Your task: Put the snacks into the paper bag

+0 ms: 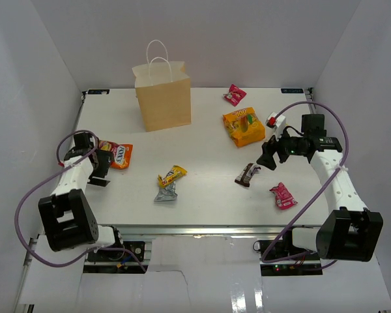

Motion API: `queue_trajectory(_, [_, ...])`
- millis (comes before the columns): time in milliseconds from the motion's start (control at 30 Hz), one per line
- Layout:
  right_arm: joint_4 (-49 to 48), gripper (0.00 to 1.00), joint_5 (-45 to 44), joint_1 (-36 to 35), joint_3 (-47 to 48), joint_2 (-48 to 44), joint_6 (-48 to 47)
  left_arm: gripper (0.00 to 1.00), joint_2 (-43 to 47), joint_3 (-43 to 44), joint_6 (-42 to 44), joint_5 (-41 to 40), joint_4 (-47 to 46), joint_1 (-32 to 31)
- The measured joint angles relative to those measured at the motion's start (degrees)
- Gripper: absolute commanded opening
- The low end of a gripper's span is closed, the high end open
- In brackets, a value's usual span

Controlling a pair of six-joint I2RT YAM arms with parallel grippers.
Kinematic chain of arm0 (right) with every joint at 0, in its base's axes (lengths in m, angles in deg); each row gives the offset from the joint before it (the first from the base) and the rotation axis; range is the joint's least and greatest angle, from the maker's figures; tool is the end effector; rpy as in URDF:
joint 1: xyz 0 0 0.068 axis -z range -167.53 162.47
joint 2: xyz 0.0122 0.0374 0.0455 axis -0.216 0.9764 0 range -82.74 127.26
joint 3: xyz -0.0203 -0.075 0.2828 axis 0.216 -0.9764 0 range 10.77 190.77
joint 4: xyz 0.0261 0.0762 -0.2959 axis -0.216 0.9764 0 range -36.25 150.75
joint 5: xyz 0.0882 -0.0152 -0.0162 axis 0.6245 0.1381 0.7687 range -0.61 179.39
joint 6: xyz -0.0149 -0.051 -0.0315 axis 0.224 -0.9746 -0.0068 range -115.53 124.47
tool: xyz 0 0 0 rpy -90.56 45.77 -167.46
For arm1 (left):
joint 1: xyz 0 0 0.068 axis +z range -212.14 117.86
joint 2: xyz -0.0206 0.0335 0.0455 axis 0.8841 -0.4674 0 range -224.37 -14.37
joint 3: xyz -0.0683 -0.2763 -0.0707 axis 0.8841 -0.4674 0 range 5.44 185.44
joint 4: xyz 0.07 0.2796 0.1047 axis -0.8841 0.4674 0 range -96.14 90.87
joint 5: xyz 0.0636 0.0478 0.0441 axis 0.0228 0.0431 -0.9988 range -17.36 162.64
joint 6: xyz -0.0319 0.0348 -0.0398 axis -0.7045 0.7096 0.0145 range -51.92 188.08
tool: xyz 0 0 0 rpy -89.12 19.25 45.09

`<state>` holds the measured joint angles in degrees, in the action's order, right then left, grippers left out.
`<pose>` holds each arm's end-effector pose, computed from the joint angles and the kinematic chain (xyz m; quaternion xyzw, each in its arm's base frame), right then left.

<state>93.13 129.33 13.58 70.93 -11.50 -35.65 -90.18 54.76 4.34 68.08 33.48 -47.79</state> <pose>0.2975 0.0241 0.3014 -0.4042 0.7951 0.1889 0.4107 0.2779 0.0749 0.2029 -0.6222 0.7541 -0.0510 0.2042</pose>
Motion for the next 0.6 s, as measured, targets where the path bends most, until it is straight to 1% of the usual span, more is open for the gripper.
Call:
queue_trajectory(100, [0.0, 0.9, 0.7, 0.0, -0.1, 0.8, -0.6, 0.89, -5.5, 1.7, -0.7, 0.0, -1.4, 0.6])
queue_trajectory(233, [0.0, 0.9, 1.3, 0.1, -1.0, 1.1, -1.2, 0.89, -14.4, 8.0, 0.6, 0.4, -6.3, 1.0])
queue_trajectory(333, [0.2, 0.9, 1.4, 0.3, -1.7, 1.2, -1.5, 0.86, -19.0, 11.4, 2.1, 0.5, -8.5, 1.2])
queue_trajectory(367, [0.3, 0.9, 1.4, 0.4, -1.9, 1.2, -1.6, 0.82, -20.6, 12.5, 2.6, 0.5, -9.2, 1.2])
queue_trajectory(467, [0.7, 0.9, 1.4, 0.6, -2.1, 1.2, -1.9, 0.75, -24.6, 14.8, 4.2, 0.8, -10.1, 1.4])
queue_trajectory(567, [0.8, 0.9, 1.4, 0.8, -2.1, 1.2, -2.1, 0.64, -26.8, 16.1, 4.9, 1.5, -10.3, 1.7])
queue_trajectory(600, [0.8, 0.9, 1.4, 0.9, -2.1, 1.2, -2.1, 0.56, -27.0, 16.3, 5.0, 1.7, -10.4, 1.8])
